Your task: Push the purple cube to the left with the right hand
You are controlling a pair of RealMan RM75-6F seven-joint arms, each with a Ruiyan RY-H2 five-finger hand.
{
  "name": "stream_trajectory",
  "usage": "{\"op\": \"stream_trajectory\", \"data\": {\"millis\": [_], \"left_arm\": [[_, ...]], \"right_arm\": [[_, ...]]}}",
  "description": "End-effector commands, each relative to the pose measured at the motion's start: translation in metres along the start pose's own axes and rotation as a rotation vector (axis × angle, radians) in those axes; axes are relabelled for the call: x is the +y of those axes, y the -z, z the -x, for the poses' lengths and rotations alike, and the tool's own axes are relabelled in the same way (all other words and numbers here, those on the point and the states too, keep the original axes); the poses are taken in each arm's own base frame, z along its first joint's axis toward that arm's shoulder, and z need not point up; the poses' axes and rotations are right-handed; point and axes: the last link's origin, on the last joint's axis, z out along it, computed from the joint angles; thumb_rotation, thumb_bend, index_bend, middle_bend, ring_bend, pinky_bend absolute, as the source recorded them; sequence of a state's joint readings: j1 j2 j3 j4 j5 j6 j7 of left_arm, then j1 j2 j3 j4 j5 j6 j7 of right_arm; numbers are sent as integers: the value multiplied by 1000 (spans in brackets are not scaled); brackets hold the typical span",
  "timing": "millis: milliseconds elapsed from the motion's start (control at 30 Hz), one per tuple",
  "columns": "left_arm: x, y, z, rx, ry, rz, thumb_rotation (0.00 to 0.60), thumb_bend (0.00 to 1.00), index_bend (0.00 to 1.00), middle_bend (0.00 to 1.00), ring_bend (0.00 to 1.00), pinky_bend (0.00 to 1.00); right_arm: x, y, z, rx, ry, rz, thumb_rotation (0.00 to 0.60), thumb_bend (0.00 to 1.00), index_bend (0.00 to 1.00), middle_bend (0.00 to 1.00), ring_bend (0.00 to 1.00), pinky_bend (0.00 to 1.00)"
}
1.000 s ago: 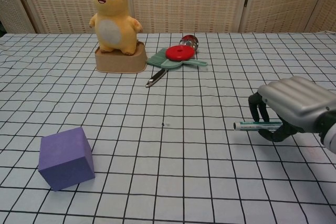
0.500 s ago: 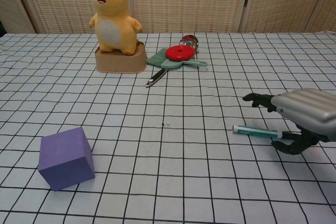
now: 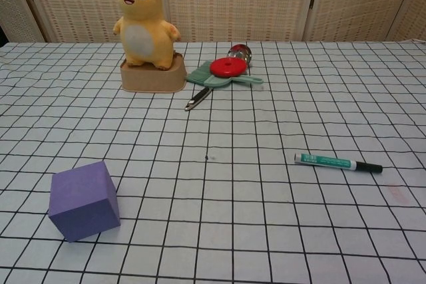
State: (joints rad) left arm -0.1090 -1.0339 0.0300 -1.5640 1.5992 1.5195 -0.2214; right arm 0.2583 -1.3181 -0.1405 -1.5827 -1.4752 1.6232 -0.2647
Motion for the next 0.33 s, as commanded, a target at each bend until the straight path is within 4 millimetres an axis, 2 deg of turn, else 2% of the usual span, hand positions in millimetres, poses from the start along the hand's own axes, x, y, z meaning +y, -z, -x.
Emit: {"op": "stream_trajectory", "data": {"millis": [33,333], "left_arm": [[6,3,-2,46,-49,-3,600,414,11,20,0,62],[10,5,2,45,-77,-6,600,415,12,16,0,55]], "right_arm": [[33,25,-5,2,18,1,600,197,0,0,0,0],[31,28,-15,-3,-63,-22,600,184,0,0,0,0]]}}
